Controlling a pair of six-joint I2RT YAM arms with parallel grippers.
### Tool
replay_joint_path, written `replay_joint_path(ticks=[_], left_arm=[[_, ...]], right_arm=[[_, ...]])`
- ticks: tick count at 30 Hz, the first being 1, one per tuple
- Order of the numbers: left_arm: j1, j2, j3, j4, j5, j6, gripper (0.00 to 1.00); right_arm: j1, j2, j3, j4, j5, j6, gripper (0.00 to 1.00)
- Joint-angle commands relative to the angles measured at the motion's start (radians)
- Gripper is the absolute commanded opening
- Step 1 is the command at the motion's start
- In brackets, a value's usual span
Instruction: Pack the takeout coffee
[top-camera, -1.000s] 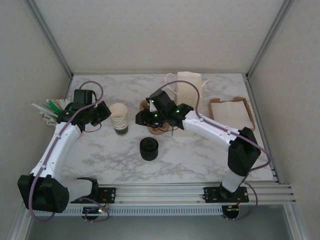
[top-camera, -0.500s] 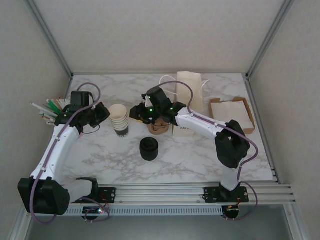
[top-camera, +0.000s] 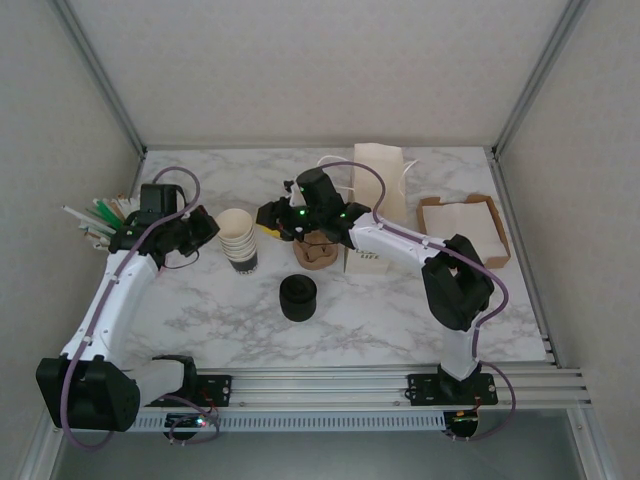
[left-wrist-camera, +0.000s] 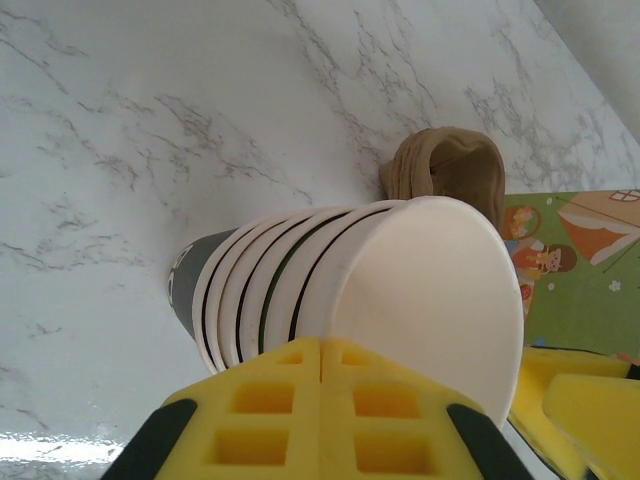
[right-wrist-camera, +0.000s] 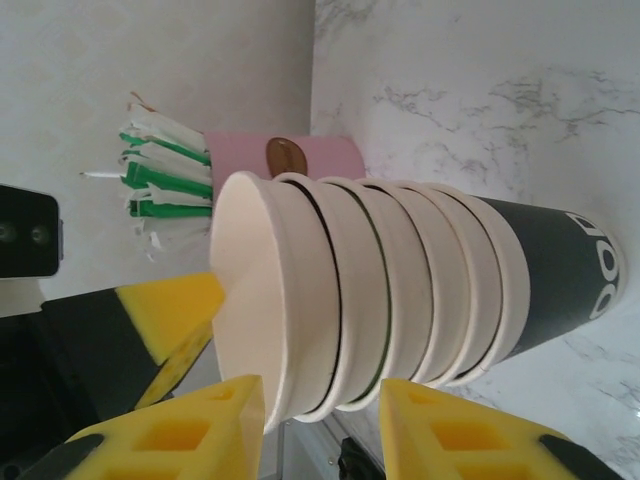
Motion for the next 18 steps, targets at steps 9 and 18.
replay_joint_path(ticks=[9,18], left_arm=[[0.014,-0.024,-0.008,0.03,0.022,-0.008,0.0],[0.016,-0.026,-0.014,0.033,0.024,-0.009,0.0]], right_arm=[[-0.004,0.04,-0.028,0.063,-0.027,0.036,0.33],[-0.005,0.056,-0.037,0.094,-0.044,0.052,0.33]])
